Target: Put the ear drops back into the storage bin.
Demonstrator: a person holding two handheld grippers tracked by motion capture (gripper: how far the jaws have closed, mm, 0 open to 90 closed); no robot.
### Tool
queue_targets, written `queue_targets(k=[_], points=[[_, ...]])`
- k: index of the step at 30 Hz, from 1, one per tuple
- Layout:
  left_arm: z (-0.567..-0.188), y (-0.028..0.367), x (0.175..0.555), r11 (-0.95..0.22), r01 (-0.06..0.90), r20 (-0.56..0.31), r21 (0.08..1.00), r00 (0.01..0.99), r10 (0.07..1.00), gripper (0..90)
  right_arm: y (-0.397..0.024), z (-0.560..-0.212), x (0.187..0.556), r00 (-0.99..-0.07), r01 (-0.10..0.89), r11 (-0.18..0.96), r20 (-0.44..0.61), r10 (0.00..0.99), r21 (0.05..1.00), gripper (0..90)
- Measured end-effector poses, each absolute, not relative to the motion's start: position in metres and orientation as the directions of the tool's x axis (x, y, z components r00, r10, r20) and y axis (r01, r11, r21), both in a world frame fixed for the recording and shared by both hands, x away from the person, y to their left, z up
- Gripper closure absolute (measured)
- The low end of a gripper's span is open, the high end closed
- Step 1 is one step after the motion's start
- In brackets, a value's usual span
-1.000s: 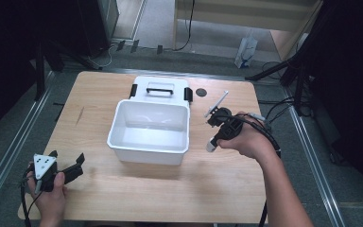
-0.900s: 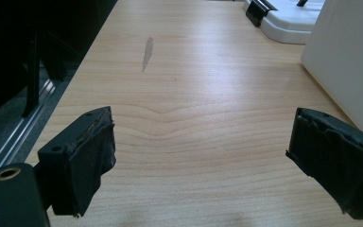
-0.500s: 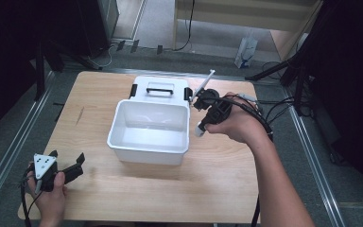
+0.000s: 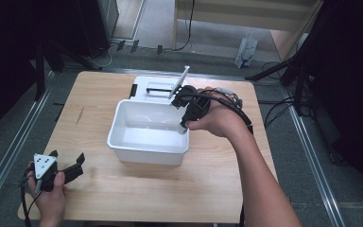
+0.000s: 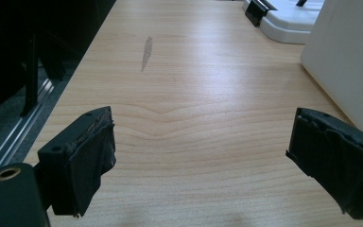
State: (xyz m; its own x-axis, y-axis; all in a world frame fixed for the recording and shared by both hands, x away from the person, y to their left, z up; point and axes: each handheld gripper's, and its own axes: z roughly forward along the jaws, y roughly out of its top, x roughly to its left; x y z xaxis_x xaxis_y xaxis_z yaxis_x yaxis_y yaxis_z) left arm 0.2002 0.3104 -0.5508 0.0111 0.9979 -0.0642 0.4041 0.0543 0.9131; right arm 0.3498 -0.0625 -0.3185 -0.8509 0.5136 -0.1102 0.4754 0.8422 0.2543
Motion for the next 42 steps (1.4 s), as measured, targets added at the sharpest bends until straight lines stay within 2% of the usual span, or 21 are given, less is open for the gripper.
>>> queue_targets(k=[4, 11, 36, 42], points=[[-0.551, 0.310, 0.200, 0.055, 0.404, -0.066, 0.913, 0.011, 0.998, 8.6, -0.057, -0.332, 0.354, -0.867, 0.447, 0.868, -0.132, 0.480, 0.215, 71.9], [-0.551, 0.310, 0.201, 0.055, 0.406, -0.065, 0.912, 0.011, 0.998, 8.6, -0.052, -0.344, 0.355, -0.885, 0.411, 0.888, -0.143, 0.443, 0.204, 71.9], [-0.551, 0.310, 0.200, 0.047, 0.408, -0.058, 0.912, 0.015, 0.998, 8.6, -0.040, -0.420, 0.362, -0.932, 0.312, 0.939, -0.143, 0.332, 0.146, 71.7], [-0.551, 0.309, 0.200, 0.046, 0.407, -0.057, 0.912, 0.015, 0.998, 8.6, -0.031, -0.432, 0.362, -0.942, 0.278, 0.956, -0.171, 0.290, 0.090, 71.8]])
